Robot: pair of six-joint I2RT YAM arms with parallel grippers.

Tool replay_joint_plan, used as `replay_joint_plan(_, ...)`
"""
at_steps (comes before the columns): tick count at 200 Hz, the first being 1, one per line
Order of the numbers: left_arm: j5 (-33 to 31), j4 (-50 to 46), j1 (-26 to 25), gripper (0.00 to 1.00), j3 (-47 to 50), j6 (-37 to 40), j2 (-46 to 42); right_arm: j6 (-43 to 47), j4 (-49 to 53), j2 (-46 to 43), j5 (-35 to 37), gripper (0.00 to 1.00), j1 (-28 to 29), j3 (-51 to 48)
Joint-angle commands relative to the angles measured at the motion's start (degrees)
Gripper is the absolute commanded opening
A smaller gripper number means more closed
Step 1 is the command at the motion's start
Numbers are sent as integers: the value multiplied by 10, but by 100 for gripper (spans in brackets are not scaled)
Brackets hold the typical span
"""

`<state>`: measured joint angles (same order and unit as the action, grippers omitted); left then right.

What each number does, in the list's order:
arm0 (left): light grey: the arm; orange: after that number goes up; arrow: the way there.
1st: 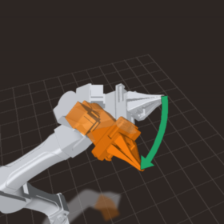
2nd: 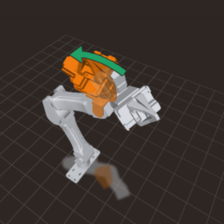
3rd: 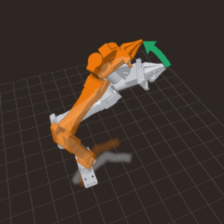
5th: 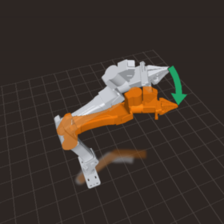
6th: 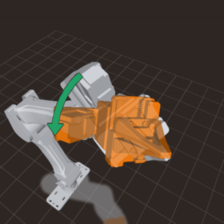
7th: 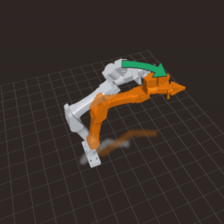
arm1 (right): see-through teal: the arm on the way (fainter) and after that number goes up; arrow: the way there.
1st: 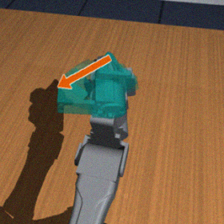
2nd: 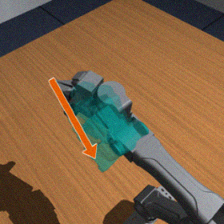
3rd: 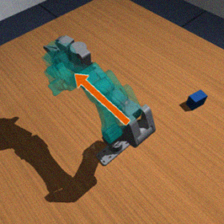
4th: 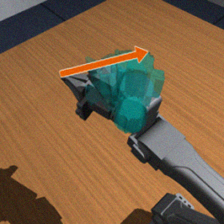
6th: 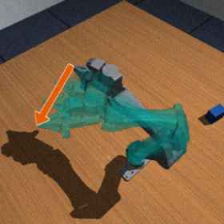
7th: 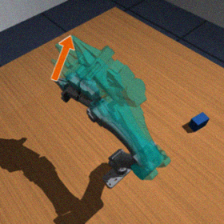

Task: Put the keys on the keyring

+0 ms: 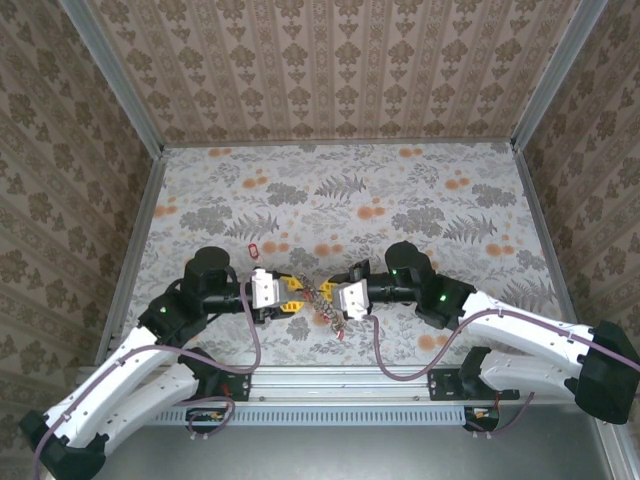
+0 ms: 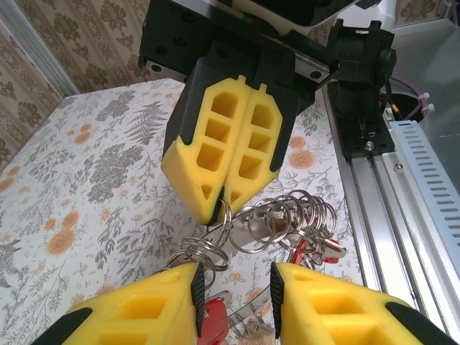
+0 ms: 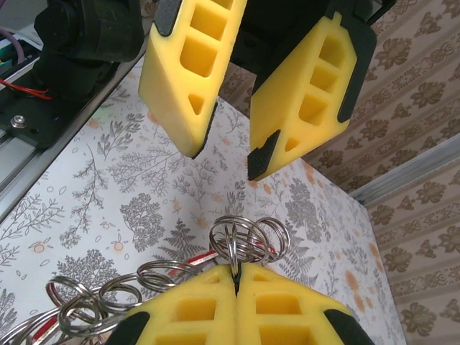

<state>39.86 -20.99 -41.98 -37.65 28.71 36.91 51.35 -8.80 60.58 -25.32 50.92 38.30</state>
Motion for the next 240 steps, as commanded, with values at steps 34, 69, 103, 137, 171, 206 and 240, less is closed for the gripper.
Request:
replay_joint_plan(34,14,37,-11,31,-35,43,41,-78,6,13,20,0,4,41)
replay_joint_plan(69,9,43,-27,29,-40,56,75,-126,-5,9,22,0,-3,45)
replay_joint_plan(103,-14,39,-44,27,-47,68,91,-146,4,8,8,0,-6,50)
replay_joint_plan(137,-51,14,-51,24,-56,84,102,-155,-1,6,3,0,-6,49)
replay_joint_plan(171,-76,12,-51,21,-50,84,92,-160,-4,3,-1,0,-7,48)
replay_joint_plan(206,-84,7,-51,16,-40,85,84,-182,-28,-1,-3,0,-13,41)
replay_joint_plan(240,-98,13,-51,14,-31,81,76,-212,-61,-5,-8,0,-22,30)
